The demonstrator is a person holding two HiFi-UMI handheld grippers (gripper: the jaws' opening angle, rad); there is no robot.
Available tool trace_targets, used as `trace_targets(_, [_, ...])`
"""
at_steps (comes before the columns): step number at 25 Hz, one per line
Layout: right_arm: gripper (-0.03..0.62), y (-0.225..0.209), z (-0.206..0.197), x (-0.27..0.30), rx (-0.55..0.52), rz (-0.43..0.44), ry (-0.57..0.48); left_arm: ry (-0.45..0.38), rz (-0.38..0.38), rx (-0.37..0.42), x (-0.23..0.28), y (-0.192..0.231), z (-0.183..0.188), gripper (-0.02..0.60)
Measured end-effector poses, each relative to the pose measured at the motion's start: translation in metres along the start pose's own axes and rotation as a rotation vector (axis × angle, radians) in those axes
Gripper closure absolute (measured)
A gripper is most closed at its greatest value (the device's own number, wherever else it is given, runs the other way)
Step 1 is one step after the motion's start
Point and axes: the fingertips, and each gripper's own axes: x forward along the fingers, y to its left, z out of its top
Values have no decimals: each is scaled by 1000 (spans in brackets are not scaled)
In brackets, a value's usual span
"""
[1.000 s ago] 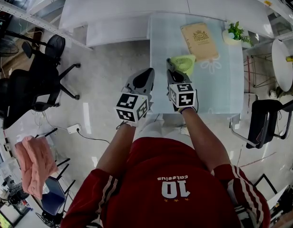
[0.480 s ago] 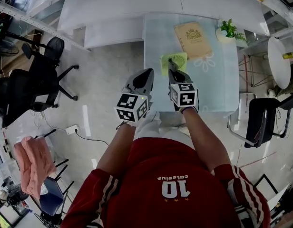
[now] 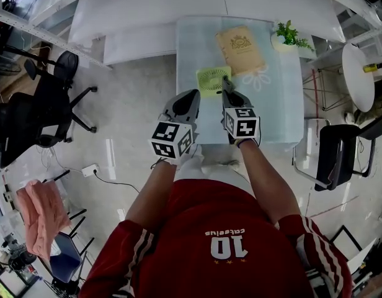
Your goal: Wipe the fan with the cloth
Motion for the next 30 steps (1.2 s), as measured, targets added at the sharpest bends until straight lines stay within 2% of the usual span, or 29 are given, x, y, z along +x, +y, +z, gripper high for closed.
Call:
trace_targets(14, [571,-44,-10,-4,41,-38,22,21,-15,-7,32,-16,-6,577])
trace_targets(30, [571,-53,-18,28,40,-54,17,72,-19,40,39,3,-15,577])
